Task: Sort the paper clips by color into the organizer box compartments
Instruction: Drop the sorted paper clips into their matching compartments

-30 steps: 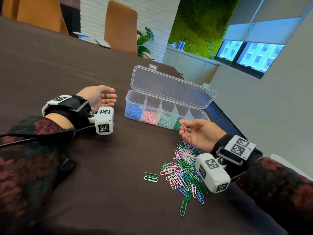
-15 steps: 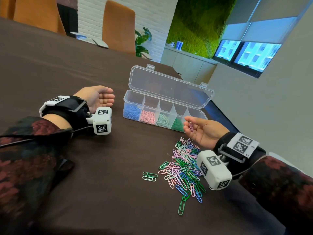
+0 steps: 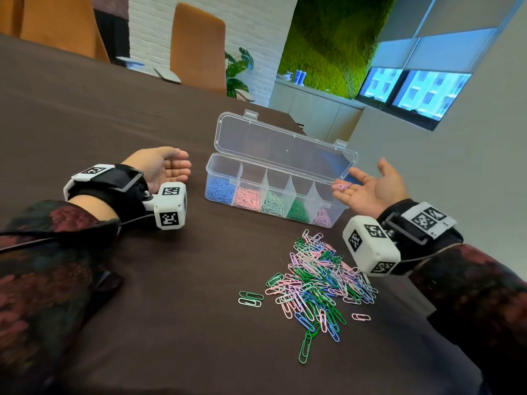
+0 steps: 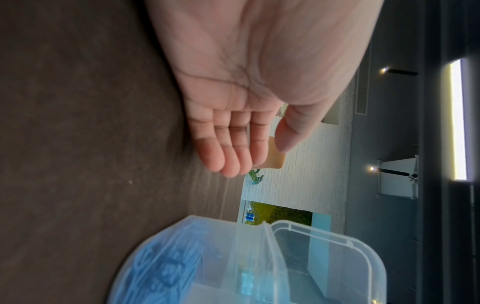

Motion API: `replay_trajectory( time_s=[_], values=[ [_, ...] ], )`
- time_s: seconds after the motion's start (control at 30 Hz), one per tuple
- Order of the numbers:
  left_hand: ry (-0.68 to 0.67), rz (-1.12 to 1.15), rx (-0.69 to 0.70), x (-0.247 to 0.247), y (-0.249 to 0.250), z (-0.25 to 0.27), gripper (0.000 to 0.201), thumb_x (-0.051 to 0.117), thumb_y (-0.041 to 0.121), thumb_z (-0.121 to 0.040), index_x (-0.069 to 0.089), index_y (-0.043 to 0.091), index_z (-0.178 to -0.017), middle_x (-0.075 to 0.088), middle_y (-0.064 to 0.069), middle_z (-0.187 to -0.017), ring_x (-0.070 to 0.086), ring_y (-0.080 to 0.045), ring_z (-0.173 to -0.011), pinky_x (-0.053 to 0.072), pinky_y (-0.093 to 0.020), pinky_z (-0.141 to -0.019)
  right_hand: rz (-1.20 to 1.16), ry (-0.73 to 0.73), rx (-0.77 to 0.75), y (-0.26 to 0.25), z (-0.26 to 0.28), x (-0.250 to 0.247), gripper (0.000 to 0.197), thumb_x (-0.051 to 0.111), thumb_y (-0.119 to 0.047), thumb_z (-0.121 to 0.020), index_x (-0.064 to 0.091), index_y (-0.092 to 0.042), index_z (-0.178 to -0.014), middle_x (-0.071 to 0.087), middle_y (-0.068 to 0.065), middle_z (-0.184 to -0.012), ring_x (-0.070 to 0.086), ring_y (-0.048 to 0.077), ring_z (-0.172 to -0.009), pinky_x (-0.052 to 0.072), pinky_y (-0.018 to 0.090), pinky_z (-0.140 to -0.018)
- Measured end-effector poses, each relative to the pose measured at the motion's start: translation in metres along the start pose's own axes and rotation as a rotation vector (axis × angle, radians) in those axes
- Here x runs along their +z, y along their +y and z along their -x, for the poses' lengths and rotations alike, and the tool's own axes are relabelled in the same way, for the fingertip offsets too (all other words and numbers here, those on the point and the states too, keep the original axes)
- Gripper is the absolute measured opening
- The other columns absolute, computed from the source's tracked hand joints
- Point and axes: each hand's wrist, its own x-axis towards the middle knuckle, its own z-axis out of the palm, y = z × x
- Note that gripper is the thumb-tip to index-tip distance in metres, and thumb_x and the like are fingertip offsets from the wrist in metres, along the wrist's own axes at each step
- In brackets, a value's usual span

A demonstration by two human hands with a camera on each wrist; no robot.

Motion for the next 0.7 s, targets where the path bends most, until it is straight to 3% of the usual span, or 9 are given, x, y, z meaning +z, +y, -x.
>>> replay_trajectory(
  time_s=[0.07, 0.13, 0.2, 0.23, 0.3, 0.37, 0.43, 0.53, 0.7],
  values=[
    [0.000, 0.004, -0.002, -0.001, 0.000, 0.001, 0.020, 0.043, 0.021, -0.098, 0.057, 0.010, -0.089, 0.057, -0.004, -0.082, 0.057, -0.015, -0.072, 0.054, -0.017, -0.053, 0.067, -0.016, -0.017, 0.000, -0.001, 0.001, 0.069, 0.025, -0.056, -0.097, 0.024, -0.010, -0.149, 0.013, 0.028, -0.154, 0.007, 0.038, -0.145, 0.011, 0.048, -0.116],
    [0.002, 0.003, -0.006, 0.000, 0.000, 0.001, 0.020, 0.043, 0.021, -0.098, 0.058, 0.010, -0.090, 0.058, -0.004, -0.082, 0.057, -0.015, -0.072, 0.054, -0.017, -0.052, 0.154, -0.047, -0.043, 0.001, -0.002, 0.000, 0.069, 0.024, -0.056, -0.097, 0.022, -0.012, -0.150, 0.010, 0.026, -0.155, 0.005, 0.036, -0.146, 0.007, 0.047, -0.117],
    [0.005, -0.001, -0.005, 0.001, 0.001, 0.002, 0.020, 0.043, 0.021, -0.098, 0.057, 0.010, -0.089, 0.057, -0.004, -0.082, 0.056, -0.015, -0.071, 0.054, -0.017, -0.052, 0.269, -0.058, -0.100, 0.003, 0.001, 0.000, 0.058, 0.026, -0.052, -0.098, 0.037, -0.016, -0.143, 0.024, 0.024, -0.152, 0.018, 0.034, -0.144, 0.010, 0.045, -0.117],
    [0.008, -0.002, -0.004, 0.002, 0.001, 0.002, 0.020, 0.042, 0.021, -0.098, 0.057, 0.010, -0.088, 0.057, -0.004, -0.082, 0.056, -0.015, -0.071, 0.053, -0.017, -0.051, 0.336, -0.049, -0.141, 0.006, 0.006, 0.001, 0.045, 0.030, -0.046, -0.099, 0.049, -0.019, -0.130, 0.041, 0.020, -0.144, 0.033, 0.031, -0.138, 0.017, 0.043, -0.116],
    [0.008, -0.001, -0.001, 0.002, 0.002, 0.002, 0.021, 0.041, 0.021, -0.099, 0.056, 0.010, -0.088, 0.056, -0.004, -0.081, 0.056, -0.014, -0.068, 0.053, -0.017, -0.051, 0.505, -0.044, -0.260, 0.014, 0.013, 0.004, 0.016, 0.042, -0.024, -0.098, 0.057, -0.018, -0.098, 0.069, 0.008, -0.102, 0.063, 0.021, -0.101, 0.039, 0.038, -0.100],
    [0.009, 0.000, -0.002, 0.002, 0.002, 0.002, 0.022, 0.041, 0.022, -0.099, 0.056, 0.011, -0.087, 0.057, -0.004, -0.080, 0.059, -0.011, -0.061, 0.053, -0.017, -0.051, 0.792, -0.159, -0.360, 0.021, 0.025, 0.009, 0.018, 0.048, -0.001, -0.093, 0.057, -0.014, -0.085, 0.066, -0.001, -0.067, 0.061, 0.012, -0.064, 0.048, 0.030, -0.073],
    [0.010, 0.003, -0.001, 0.002, 0.002, 0.003, 0.022, 0.041, 0.022, -0.099, 0.056, 0.011, -0.087, 0.057, -0.003, -0.080, 0.061, -0.009, -0.053, 0.053, -0.017, -0.051, 1.274, -0.394, -0.364, 0.029, 0.036, 0.016, 0.019, 0.056, 0.001, -0.090, 0.060, -0.017, -0.083, 0.063, -0.002, -0.069, 0.056, 0.009, -0.062, 0.047, 0.023, -0.067],
    [0.017, 0.003, 0.000, 0.002, 0.001, 0.004, 0.022, 0.041, 0.022, -0.099, 0.056, 0.011, -0.088, 0.057, -0.004, -0.081, 0.058, -0.012, -0.064, 0.053, -0.017, -0.051, 1.875, -0.652, -0.223, 0.050, 0.046, 0.026, 0.014, 0.068, -0.014, -0.084, 0.059, -0.024, -0.088, 0.058, -0.007, -0.076, 0.052, 0.005, -0.066, 0.042, 0.015, -0.064],
    [0.018, -0.003, -0.003, 0.003, 0.003, 0.005, 0.022, 0.041, 0.021, -0.099, 0.056, 0.011, -0.088, 0.057, -0.004, -0.081, 0.055, -0.014, -0.070, 0.053, -0.017, -0.051, 2.103, -0.763, -0.105, 0.068, 0.043, 0.031, 0.019, 0.068, -0.013, -0.083, 0.052, -0.022, -0.089, 0.049, -0.010, -0.070, 0.045, 0.003, -0.060, 0.034, 0.014, -0.055]
  ],
)
